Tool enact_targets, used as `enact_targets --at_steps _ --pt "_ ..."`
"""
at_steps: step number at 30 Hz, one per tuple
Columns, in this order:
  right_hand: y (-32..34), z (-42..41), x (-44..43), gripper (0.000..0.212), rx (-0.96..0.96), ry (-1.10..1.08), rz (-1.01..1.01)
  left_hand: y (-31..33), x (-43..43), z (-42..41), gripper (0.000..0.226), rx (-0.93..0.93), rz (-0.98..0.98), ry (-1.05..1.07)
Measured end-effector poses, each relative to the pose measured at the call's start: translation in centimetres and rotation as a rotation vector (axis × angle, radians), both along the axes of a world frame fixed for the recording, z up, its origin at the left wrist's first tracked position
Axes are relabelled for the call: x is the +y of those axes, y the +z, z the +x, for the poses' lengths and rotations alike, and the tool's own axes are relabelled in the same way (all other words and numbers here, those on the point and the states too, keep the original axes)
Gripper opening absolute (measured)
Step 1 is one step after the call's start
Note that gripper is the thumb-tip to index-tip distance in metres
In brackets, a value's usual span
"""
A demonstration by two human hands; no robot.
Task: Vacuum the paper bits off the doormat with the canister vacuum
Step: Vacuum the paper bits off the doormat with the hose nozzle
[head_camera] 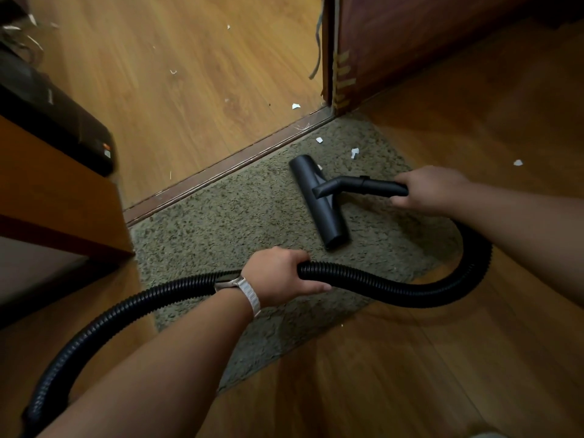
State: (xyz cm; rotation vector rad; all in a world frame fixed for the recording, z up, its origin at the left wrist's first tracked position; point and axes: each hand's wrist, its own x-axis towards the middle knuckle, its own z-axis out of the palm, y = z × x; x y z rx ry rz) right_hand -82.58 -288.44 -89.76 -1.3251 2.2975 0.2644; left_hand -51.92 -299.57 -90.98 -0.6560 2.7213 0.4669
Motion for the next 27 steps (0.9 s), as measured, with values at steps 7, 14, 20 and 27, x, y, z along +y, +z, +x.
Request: enact_targets --at_steps 7,14,20,27 --pt "-0.2 -1.2 1.1 0.027 -0.004 -0.069 -0.004 -0.3 -0.2 -0.2 0.068 -0.001 0.027 0.043" --pt "-1.2 -4.3 3.1 0.031 -0.013 -0.256 -0.074 -0.7 -0.3 -0.9 0.065 0.010 0.029 0.089" --pt "-1.8 -6.0 3.7 0.030 0.003 -0.363 -0.103 -0.9 -0.4 -1.1 0.063 0.016 0.031 0.127" --pt "-2.2 -5.8 2.6 0.031 -0.004 -0.366 -0.090 -0.8 -0.9 -1.0 0.065 0.015 0.020 0.134"
